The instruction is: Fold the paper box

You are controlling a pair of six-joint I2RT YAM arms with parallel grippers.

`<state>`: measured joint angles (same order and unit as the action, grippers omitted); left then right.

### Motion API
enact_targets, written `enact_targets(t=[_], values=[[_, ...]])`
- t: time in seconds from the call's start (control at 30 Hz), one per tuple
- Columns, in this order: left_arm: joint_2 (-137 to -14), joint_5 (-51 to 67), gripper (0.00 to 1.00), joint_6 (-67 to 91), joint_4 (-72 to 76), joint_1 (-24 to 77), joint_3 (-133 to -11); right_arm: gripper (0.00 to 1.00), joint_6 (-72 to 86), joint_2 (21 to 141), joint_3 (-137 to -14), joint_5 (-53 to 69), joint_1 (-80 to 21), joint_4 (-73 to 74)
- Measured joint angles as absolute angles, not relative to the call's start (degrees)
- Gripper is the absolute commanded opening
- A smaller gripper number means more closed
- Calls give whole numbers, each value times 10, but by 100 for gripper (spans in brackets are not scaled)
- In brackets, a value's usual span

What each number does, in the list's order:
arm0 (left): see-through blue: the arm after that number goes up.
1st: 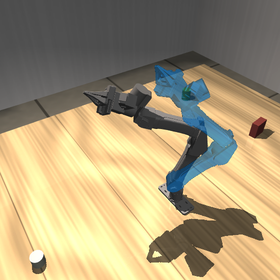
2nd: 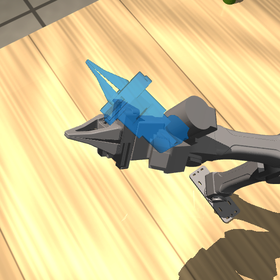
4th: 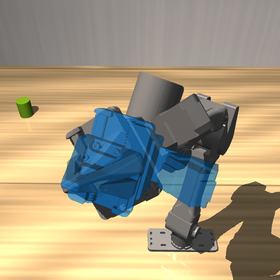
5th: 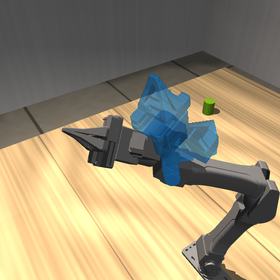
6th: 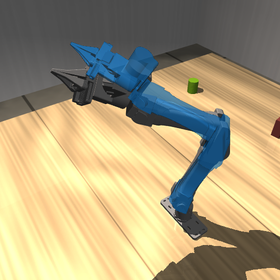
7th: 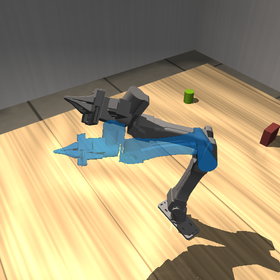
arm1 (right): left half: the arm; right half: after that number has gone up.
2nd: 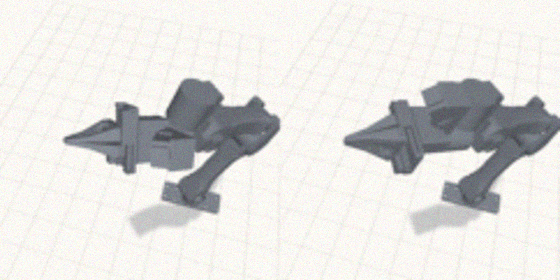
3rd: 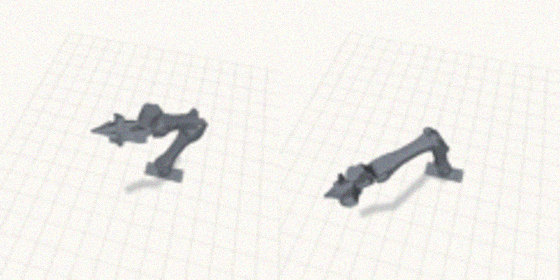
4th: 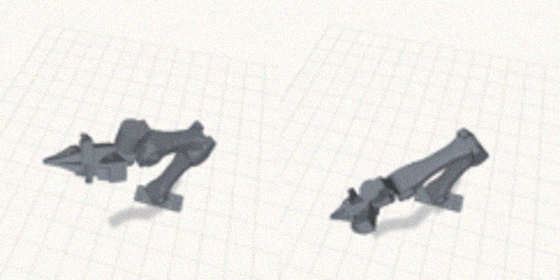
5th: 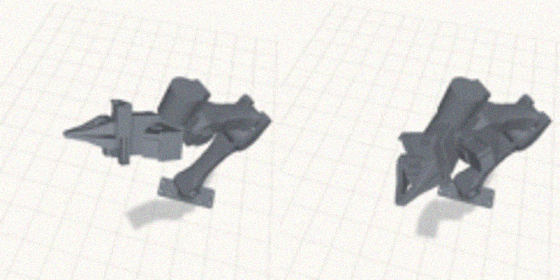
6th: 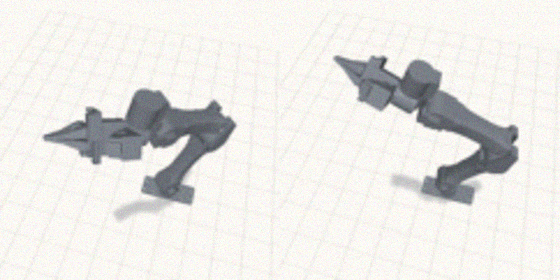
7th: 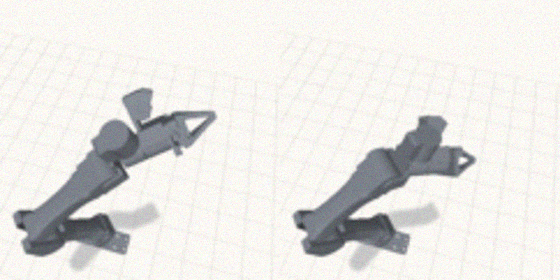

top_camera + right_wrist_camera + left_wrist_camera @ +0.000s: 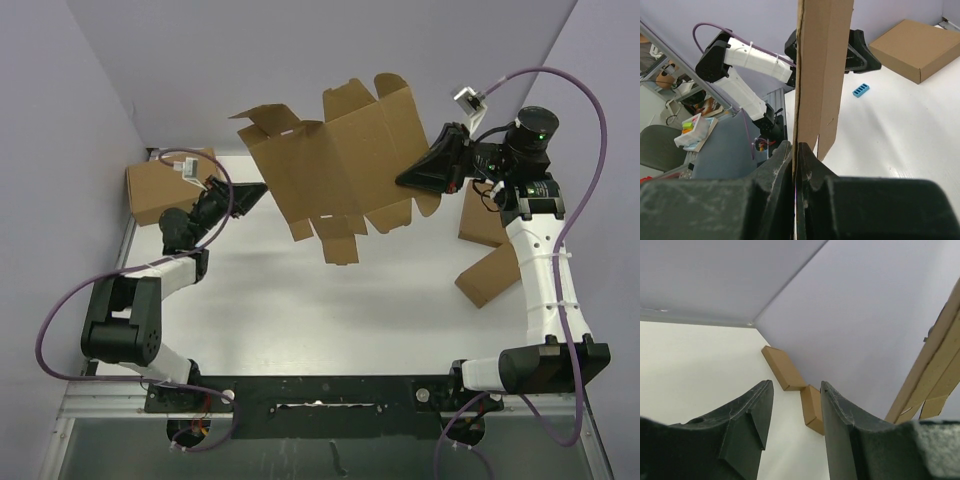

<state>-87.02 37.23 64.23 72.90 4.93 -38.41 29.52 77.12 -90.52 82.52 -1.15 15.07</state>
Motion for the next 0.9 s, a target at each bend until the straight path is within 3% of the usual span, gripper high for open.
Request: enact_targets(t=[0.23, 0.9], values=[[-899, 423, 44, 633, 758, 105, -421, 0, 311, 771, -899, 830, -10, 132], [-853, 493, 65, 629, 817, 134, -423, 0, 168, 774, -908, 779, 4, 285]])
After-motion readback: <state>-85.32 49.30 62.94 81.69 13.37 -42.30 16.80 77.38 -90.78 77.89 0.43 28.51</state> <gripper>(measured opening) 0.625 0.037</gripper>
